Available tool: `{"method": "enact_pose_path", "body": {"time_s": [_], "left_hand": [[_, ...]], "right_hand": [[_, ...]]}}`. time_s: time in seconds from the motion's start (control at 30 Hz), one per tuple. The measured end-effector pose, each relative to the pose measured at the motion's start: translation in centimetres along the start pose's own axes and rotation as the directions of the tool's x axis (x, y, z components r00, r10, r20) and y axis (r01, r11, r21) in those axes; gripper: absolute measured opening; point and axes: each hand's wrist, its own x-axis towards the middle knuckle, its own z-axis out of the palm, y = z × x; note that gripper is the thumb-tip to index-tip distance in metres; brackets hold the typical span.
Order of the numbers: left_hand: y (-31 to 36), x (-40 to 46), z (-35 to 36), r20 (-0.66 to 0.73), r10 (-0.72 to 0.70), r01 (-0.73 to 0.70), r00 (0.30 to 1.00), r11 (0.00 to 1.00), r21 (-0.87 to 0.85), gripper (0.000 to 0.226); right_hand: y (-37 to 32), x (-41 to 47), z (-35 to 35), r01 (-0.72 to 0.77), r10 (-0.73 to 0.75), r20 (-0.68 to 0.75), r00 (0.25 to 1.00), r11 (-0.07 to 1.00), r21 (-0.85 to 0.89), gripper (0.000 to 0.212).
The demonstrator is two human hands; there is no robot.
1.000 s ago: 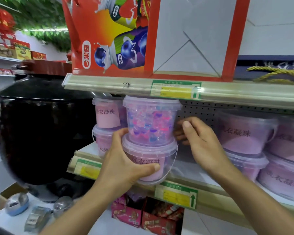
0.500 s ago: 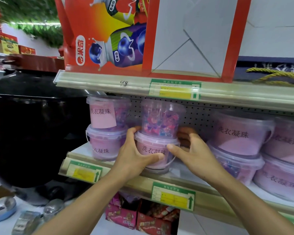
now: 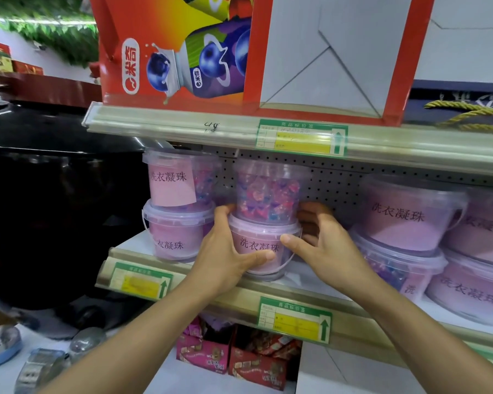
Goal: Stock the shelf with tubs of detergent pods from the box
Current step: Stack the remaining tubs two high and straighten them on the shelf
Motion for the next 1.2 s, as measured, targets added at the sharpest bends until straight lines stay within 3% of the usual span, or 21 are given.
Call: {"method": "enact_pose_path", "body": {"time_s": [0.17,0.3,0.43,0.5,0.6,0.73,0.83,0.97,1.07,1.13,1.2], "left_hand": [[-0.1,-0.4,-0.2,0.025,0.008,-0.01,1.0,0.998,0.065,0.093],[0.2,-2.2,-0.7,0.049,0.018,-0.025,0.999,0.99,0.138,0.114],[2.0,-4.1,-2.4,-0.027,0.112,-0.103,0.993,0.969,0.225,0.105],[3.0,-3.2,-3.0,-0.043,0.121,-0.115,0.992,0.986,0.123,0.097],[4.4,-0.9,-3.0,0.047,0.028,-0.022,0.999,0.993,-0.12,0.088],[4.9,-0.5,-2.3,0.0,0.048,-0.046,0.999,0.972,-0.23,0.081],[4.9,-2.1,-2.1,-0.113,0.131,-0.153,0.985,0.963,-0.219,0.079],[4.3,-3.2,-2.2,-0.182,0.17,-0.201,0.969,0.965,-0.166,0.07],[3.7,-2.6,-2.5,-0.179,0.106,-0.137,0.978,0.977,-0.166,0.067],[3.6,-2.2,-2.5,-0.113,0.079,-0.099,0.99,0.979,-0.18,0.069],[3.8,-2.2,-2.2,-0.052,0.08,-0.089,0.995,0.973,-0.212,0.07]], "right_hand": [[0.0,-0.5,0.0,-0.09,0.092,0.016,0.996,0.993,-0.079,0.054],[-0.7,-1.3,-0.1,-0.122,0.115,-0.052,0.992,0.981,-0.154,0.059],[-2.1,-1.4,-0.8,-0.117,0.109,-0.179,0.978,0.992,-0.038,0.058],[-2.9,-0.9,-0.8,-0.128,0.133,-0.169,0.977,0.991,0.039,0.055],[-3.9,-0.3,-0.3,-0.154,0.18,-0.146,0.973,0.973,0.173,0.053],[-4.1,-0.4,0.2,-0.182,0.225,-0.15,0.963,0.95,0.254,0.062],[-3.7,-0.4,0.2,-0.185,0.224,-0.124,0.967,0.946,0.267,0.059],[-3.3,-0.3,-0.3,-0.226,0.237,-0.022,0.971,0.948,0.224,0.027],[-2.4,-0.7,-0.2,-0.22,0.232,-0.139,0.963,0.97,0.102,0.024],[-2.7,-1.4,0.2,-0.184,0.199,-0.254,0.947,0.98,0.081,0.03],[-3.4,-1.9,0.7,-0.109,0.131,-0.28,0.951,0.99,0.091,0.038]]}}
